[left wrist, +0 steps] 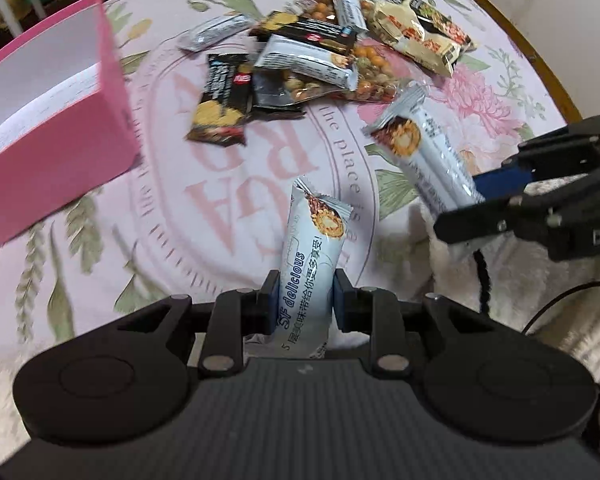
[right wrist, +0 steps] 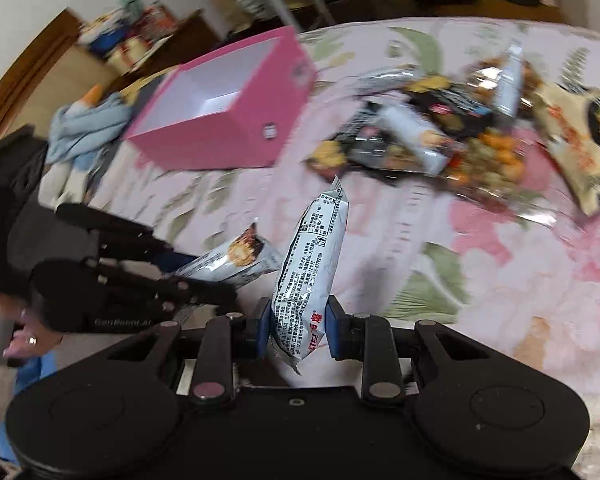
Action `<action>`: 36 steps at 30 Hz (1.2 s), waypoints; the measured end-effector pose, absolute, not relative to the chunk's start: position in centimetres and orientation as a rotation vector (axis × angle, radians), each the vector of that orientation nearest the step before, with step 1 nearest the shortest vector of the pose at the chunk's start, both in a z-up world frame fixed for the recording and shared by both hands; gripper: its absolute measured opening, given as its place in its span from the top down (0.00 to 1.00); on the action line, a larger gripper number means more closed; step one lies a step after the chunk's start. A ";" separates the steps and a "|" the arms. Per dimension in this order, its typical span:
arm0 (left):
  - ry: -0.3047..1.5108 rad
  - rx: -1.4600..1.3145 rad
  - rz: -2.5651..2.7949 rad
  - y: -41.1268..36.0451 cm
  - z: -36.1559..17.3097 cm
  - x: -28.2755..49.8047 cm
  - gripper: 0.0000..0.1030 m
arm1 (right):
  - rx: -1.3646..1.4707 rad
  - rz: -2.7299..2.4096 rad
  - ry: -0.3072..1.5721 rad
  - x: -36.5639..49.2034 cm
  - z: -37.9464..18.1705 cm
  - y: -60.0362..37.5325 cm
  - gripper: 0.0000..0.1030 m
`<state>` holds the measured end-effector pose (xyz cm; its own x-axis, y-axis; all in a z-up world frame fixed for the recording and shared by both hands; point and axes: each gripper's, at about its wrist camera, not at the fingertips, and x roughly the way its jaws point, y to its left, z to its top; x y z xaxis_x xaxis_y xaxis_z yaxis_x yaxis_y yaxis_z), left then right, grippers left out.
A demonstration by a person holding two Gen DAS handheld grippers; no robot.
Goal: Organize snacks
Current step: 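Carry both white bars over the pink box and lower them inside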
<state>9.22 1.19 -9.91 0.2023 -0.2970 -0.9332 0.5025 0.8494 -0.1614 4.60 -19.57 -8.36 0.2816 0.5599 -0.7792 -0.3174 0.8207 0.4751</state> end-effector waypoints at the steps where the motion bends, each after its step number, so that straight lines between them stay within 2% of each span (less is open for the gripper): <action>1: 1.249 0.177 -0.555 1.9 -9.4 9.0 0.76 | 0.231 0.612 1.139 4.4 -7.8 -18.9 0.69; 12: 1.161 0.041 -0.470 8.3 -4.1 8.8 0.76 | 0.089 0.767 1.059 6.4 -2.3 -12.2 0.69; 21: 0.943 -0.083 -0.355 14.2 -0.5 12.6 0.76 | 0.014 0.768 0.930 12.3 -0.8 -7.7 0.69; 28: 0.889 -0.264 -0.263 18.4 -2.4 18.9 0.76 | -0.038 0.746 0.866 18.4 -2.1 -4.0 0.69; 36: 0.960 -0.559 -0.095 19.7 -8.0 28.2 0.76 | -0.190 0.731 0.939 27.8 -4.8 0.9 0.69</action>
<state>28.21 19.71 -7.98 0.5813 -0.3176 -0.7491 -0.1651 0.8555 -0.4908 27.81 0.88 -4.81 0.3738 0.4877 -0.7889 -0.6457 0.7475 0.1561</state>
